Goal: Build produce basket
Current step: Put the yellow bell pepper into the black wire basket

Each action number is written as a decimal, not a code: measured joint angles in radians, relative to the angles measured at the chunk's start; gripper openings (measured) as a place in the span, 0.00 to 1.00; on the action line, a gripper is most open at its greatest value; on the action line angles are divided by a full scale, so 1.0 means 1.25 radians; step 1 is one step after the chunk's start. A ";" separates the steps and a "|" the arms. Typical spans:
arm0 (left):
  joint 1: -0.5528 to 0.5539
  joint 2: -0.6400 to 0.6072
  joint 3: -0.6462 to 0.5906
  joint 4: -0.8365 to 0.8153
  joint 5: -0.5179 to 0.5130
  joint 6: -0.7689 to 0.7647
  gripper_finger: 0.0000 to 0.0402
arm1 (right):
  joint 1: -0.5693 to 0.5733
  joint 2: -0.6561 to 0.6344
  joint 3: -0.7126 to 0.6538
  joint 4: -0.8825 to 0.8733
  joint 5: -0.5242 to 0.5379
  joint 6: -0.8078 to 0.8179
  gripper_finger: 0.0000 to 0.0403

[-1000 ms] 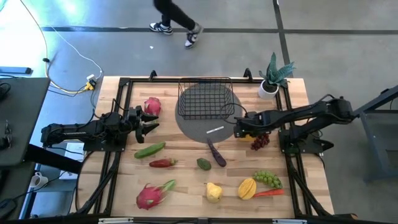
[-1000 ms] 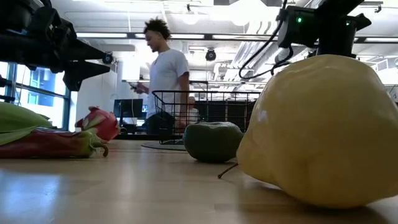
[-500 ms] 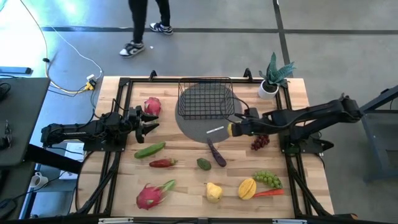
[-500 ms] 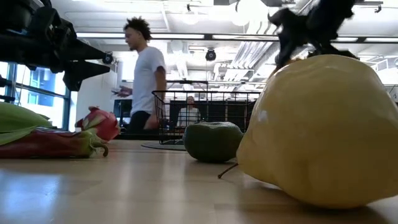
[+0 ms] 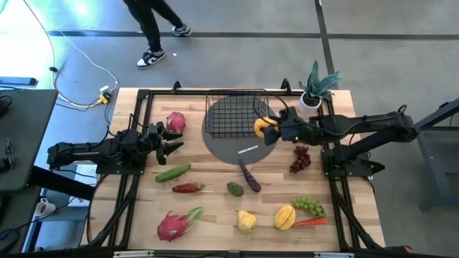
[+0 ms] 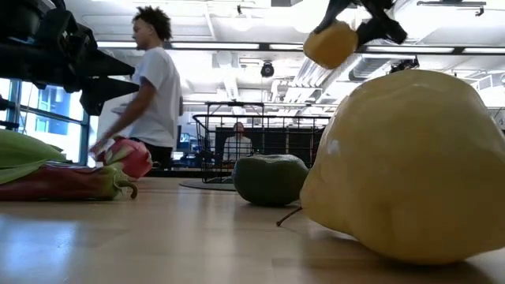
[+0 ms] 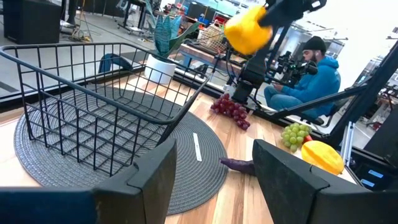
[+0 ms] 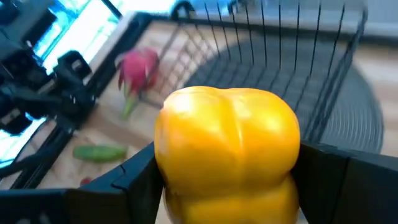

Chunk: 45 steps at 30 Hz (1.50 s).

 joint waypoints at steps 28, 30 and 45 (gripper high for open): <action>0.000 0.000 0.000 0.000 -0.002 0.000 0.50 | -0.290 0.252 -0.001 0.270 -0.065 -0.506 0.64; 0.000 0.000 0.000 0.000 -0.002 0.000 0.50 | -0.290 0.268 -0.001 0.270 -0.070 -0.499 0.64; 0.000 0.000 0.000 0.000 -0.002 0.000 0.50 | -0.316 0.375 -0.001 0.272 -0.115 -0.410 0.64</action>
